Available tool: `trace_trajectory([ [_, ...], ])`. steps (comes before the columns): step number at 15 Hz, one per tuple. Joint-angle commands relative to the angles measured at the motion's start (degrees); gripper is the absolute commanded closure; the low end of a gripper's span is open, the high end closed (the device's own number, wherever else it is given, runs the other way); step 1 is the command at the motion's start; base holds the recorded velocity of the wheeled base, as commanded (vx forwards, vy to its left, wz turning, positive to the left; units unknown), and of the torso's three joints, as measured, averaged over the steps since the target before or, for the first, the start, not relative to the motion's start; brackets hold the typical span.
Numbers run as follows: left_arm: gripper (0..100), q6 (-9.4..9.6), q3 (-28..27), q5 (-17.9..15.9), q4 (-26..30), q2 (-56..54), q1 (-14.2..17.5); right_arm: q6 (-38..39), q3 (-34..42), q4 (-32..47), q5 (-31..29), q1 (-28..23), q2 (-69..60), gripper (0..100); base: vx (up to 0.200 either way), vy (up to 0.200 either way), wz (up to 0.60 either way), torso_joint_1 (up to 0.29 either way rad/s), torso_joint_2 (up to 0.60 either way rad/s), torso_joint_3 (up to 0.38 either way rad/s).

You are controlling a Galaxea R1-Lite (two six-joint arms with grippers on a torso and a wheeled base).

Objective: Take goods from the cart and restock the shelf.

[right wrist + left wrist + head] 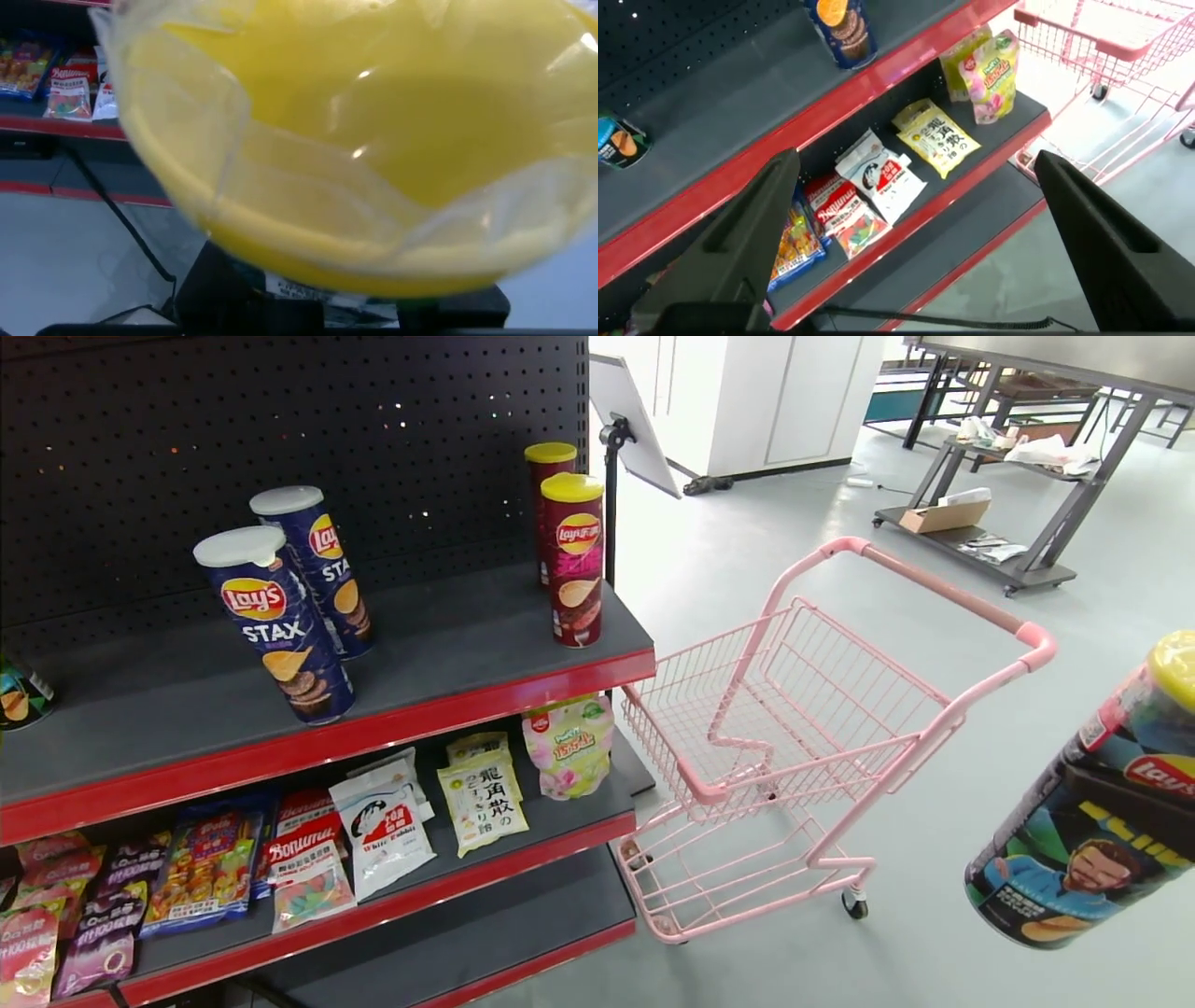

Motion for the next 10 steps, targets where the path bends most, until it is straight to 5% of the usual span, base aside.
trace_trajectory([
  [1,0,0.06,0.2,0.01,-0.03,0.13,0.01,0.01,0.1,-0.04,-0.16,-0.03,0.24,100,0.0,0.0,0.0,0.027,-0.05,-0.036],
  [10,0,-0.03,0.29,0.01,-0.03,0.05,0.01,-0.08,0.46,-0.04,-0.07,-0.47,0.77,100,0.0,0.0,0.6,0.008,0.0,-0.003],
])
